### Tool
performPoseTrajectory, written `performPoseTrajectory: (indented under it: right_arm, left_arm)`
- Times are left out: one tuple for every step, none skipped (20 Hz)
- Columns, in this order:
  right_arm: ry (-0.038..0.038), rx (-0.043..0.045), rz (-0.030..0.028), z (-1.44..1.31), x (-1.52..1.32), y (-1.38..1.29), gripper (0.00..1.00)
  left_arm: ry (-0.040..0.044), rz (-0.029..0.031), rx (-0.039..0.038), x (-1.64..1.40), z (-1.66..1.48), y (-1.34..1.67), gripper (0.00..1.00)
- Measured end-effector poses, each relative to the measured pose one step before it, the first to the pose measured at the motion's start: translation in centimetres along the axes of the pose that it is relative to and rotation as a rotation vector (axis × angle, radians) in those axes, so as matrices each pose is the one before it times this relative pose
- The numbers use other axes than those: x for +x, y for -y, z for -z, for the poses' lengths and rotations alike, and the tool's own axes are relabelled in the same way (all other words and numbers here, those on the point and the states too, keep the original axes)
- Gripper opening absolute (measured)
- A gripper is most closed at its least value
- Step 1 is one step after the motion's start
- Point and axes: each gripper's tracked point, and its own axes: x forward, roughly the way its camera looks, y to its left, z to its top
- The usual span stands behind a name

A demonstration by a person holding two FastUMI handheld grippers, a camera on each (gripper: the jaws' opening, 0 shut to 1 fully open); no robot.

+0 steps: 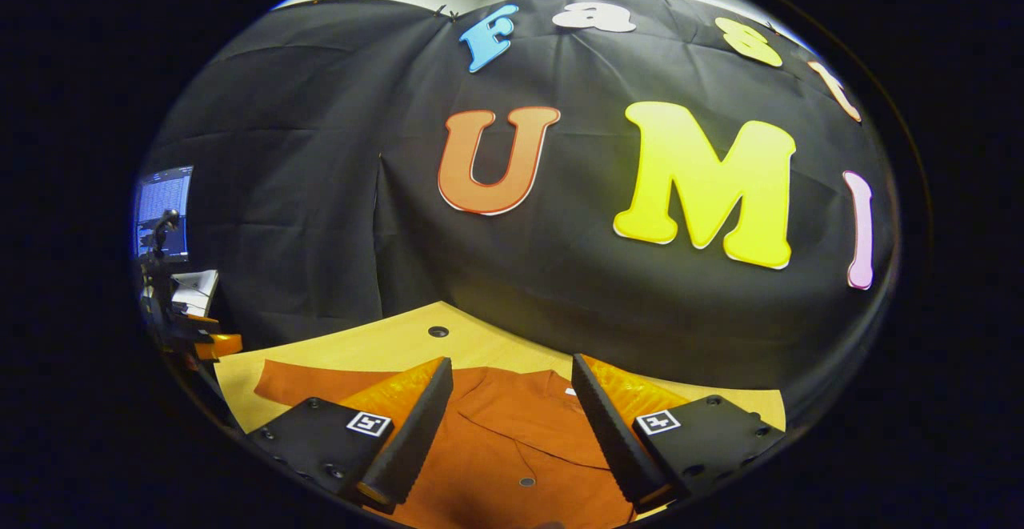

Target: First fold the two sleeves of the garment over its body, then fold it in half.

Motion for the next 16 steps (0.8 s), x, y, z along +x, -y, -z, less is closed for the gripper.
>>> performPoseTrajectory:
  right_arm:
    - [0.00763, -0.01093, 0.01053, -0.139, -0.915, 0.557, 0.95]
    - [0.00186, -0.02001, 0.01707, 0.087, -0.612, 0.874, 0.95]
    - [-0.00574, -0.02716, 0.02704, 0.461, -0.668, 1.306, 0.94]
    - [-0.00615, -0.00691, 0.02195, 0.182, -0.728, 1.076, 0.95]
    - [-0.00878, 0.00542, 0.02249, 0.416, -0.317, 0.886, 0.95]
    - [-0.00561, 0.00976, 0.02668, 0.141, -0.446, 1.04, 0.95]
    - [-0.00411, 0.0054, 0.02914, 0.071, -0.379, 1.058, 0.95]
    - [-0.00509, 0.00303, 0.02542, 0.118, -0.543, 1.14, 0.95]
    - [-0.00435, -0.00121, 0.021, 0.197, -0.511, 0.999, 0.95]
    - [-0.00539, -0.00495, 0.01774, 0.17, -0.469, 0.779, 0.95]
    - [-0.00795, -0.00662, 0.01566, 0.362, -0.308, 0.571, 0.95]
    - [-0.0064, -0.00432, 0.01045, 0.169, -0.314, 0.41, 0.96]
    - [-0.00272, -0.00245, 0.00774, 0.023, -0.066, -0.013, 0.95]
    - [-0.00186, -0.00155, 0.00587, 0.015, -0.025, 0.109, 0.95]
    - [-0.00123, 0.00117, 0.00354, 0.101, -0.323, 0.303, 0.95]
    - [0.00022, 0.0012, 0.00277, -0.013, -0.227, 0.056, 0.95]
  left_arm:
    - [-0.02566, 0.00137, -0.00429, 0.936, 1.037, -0.364, 0.98]
    - [-0.02009, -0.00654, -0.00449, 0.793, 0.694, -0.214, 0.98]
    - [-0.03366, -0.01506, -0.00893, 0.766, 1.198, -0.208, 0.98]
    - [-0.02592, -0.01149, -0.00575, 0.749, 0.869, -0.09, 0.98]
    - [-0.02334, -0.0092, -0.00051, 1.062, 0.843, -0.321, 0.98]
    - [-0.01953, -0.0108, 0.00567, 0.843, 0.644, -0.219, 0.98]
    - [-0.00929, -0.00476, 0.00762, 0.922, 0.451, -0.162, 0.98]
    - [-0.01108, -0.00023, 0.00594, 0.811, 0.378, 0.005, 0.98]
    - [-0.01176, 0.00514, -0.00137, 0.843, 0.494, 0.213, 0.98]
    - [-0.01783, -0.003, -0.00034, 0.609, 0.462, 0.121, 0.98]
    - [-0.01007, -0.00394, 0.00289, 0.493, 0.33, 0.052, 0.98]
    - [0.01901, -0.00963, 0.01017, 0.199, -0.354, -0.201, 0.98]
    - [0.00708, -0.00167, 0.00523, 0.425, -0.149, 0.16, 0.99]
    - [0.0057, -0.00492, -0.00862, -0.1, -0.123, 0.131, 0.98]
    - [0.0, -0.00256, -0.00832, 0.015, -0.014, 0.099, 1.0]
    - [-0.00024, -0.00103, 0.00191, -0.047, 0.052, -0.191, 0.98]
